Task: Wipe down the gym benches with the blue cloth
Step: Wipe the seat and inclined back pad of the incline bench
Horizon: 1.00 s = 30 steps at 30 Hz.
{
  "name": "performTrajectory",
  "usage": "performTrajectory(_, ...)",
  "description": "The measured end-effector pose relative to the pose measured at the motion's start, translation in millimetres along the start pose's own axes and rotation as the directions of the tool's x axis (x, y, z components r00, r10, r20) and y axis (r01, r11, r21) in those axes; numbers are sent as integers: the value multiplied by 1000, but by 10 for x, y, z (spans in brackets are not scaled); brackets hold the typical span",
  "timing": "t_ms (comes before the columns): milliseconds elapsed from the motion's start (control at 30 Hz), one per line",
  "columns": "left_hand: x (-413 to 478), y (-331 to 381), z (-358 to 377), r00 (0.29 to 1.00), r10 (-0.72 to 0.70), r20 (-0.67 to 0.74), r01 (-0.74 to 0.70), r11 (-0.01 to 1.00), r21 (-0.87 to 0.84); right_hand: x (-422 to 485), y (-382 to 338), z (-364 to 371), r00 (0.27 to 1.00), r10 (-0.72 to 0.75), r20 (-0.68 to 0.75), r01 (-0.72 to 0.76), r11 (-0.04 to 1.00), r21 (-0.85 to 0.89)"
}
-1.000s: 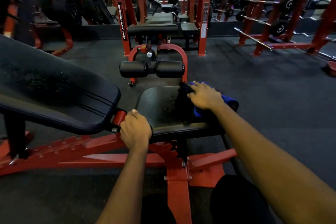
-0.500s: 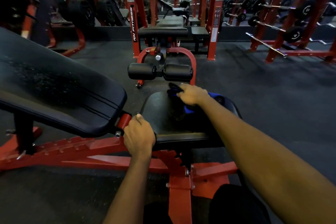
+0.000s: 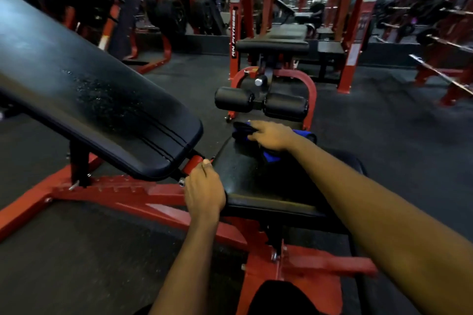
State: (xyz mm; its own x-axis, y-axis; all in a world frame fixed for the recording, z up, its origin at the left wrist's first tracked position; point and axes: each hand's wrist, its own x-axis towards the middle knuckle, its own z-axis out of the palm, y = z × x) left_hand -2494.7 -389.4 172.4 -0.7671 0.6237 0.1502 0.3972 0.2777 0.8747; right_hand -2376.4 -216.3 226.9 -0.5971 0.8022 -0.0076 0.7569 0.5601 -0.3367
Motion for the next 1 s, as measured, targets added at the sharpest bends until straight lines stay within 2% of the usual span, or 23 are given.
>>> performTrajectory(67, 10, -5, 25, 1000, -21, 0, 21, 1000, 6, -136, 119, -12, 986, -165, 32, 161, 982, 102)
performTrajectory(100, 23, -20, 36, 1000, -27, -4, 27, 1000, 9, -182, 200, -13, 979, -198, 52, 188, 970, 154)
performTrajectory(167, 19, -18, 44, 999, -38, -14, 38, 999, 7, -164, 295, -50, 983, -175, 62, 163, 973, 164)
performTrajectory(300, 3, -11, 49, 997, -41, -66, 39, 999, -26, 235, 86, -45, 996, 3, 84, -9, 998, 68)
performTrajectory(400, -42, 2, 36, 993, -47, -109, 43, 998, -36, 367, -251, 64, 993, -53, 106, 57, 998, -36)
performTrajectory(467, -80, 17, 17, 986, -58, -159, 55, 998, -19, 210, -326, 108, 976, -186, 109, 188, 982, -9)
performTrajectory(533, -113, 39, -1, 980, -39, -195, 41, 999, 8, 37, -210, 99, 958, -260, 121, 250, 964, 94)
performTrajectory(633, -156, -2, -122, 962, 38, -269, -18, 997, 74, 19, -41, 62, 975, -196, 103, 178, 971, 160)
performTrajectory(733, -157, -112, -409, 899, 73, -432, -29, 994, 107, 183, -193, 46, 989, -89, 114, 81, 994, 73)
performTrajectory(800, -86, -164, -641, 864, 75, -498, -12, 992, 128, 142, -411, 138, 984, -125, 124, 126, 992, 3)
performTrajectory(900, 90, -229, -817, 885, 18, -465, 40, 993, 115, -204, -583, 250, 946, -280, 165, 287, 958, -20)
performTrajectory(1000, 154, -231, -877, 929, -8, -370, 60, 990, 131, -443, -439, 223, 895, -393, 209, 368, 918, 150)
